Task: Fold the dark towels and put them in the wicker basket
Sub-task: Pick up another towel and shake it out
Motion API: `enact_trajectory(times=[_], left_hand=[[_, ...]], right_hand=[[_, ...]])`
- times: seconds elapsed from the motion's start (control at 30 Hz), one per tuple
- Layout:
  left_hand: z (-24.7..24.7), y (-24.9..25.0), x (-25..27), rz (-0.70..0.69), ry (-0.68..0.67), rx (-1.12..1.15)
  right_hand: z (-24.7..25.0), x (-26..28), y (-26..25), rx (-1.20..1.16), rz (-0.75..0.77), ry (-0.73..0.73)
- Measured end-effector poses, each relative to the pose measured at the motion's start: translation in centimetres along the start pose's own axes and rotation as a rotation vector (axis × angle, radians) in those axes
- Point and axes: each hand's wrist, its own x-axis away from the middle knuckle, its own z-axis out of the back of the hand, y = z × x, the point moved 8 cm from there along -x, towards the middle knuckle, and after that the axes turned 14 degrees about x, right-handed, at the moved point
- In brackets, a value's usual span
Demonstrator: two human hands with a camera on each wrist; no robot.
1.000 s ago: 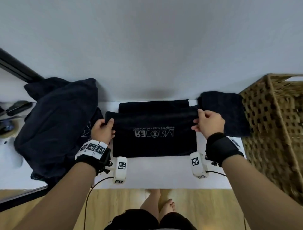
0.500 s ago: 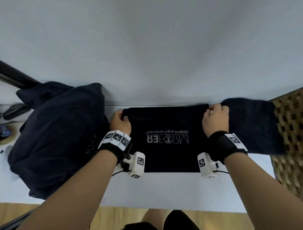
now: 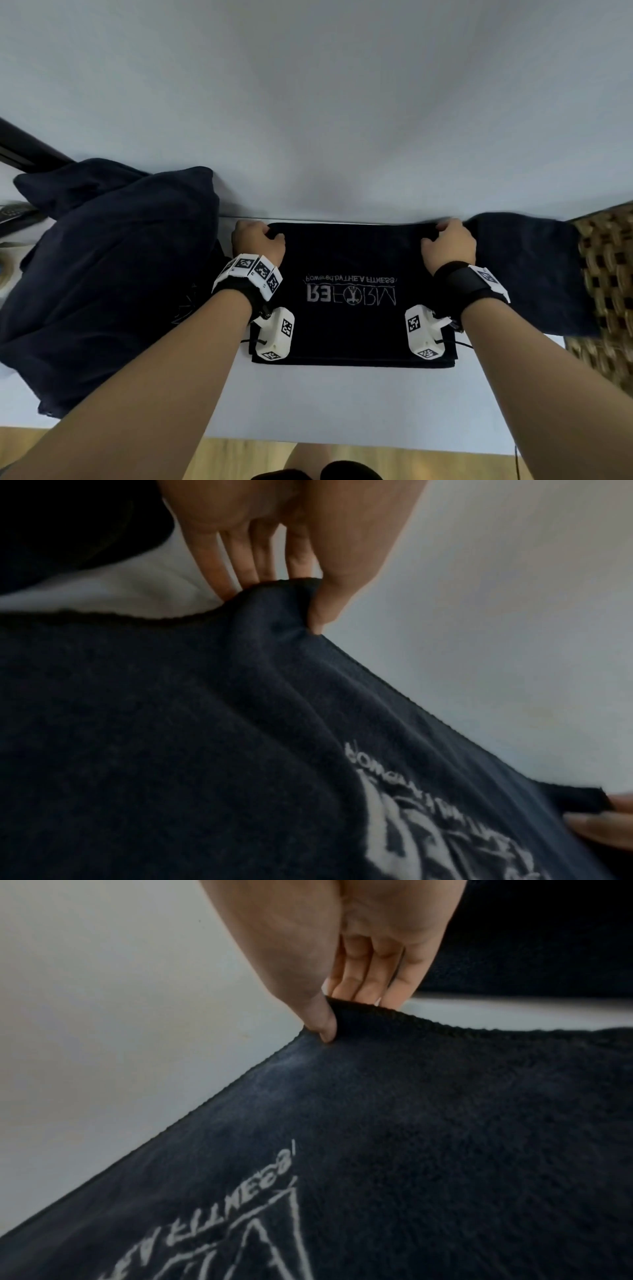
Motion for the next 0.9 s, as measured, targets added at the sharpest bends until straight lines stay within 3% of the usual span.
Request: enact_trajectory(times=[0.13, 0.27, 0.43, 0.77, 0.9], left_hand=[[-0.8, 0.4, 0.0, -0.072, -0.056, 0.059], [-1.3, 0.7, 0.0, -0.037, -0.131, -0.038], [-0.9, 1.1, 0.8, 0.012, -0.076, 0.046], [1.7, 0.8, 7.9, -0.005, -0.094, 0.175], [4.7, 1.1, 10.7, -0.051, 0.002, 0.23]], right_hand=[[-0.5, -0.5, -0.1, 0.084, 0.037, -0.04], [-0.3, -0.7, -0.7, 0.095, 0.065, -0.026], [0.2, 0.0, -1.4, 0.123, 0.099, -0.093], [4.2, 5.1, 2.2, -0.206, 0.07, -0.038], [6.9, 8.4, 4.3, -0.282, 0.128, 0.019]])
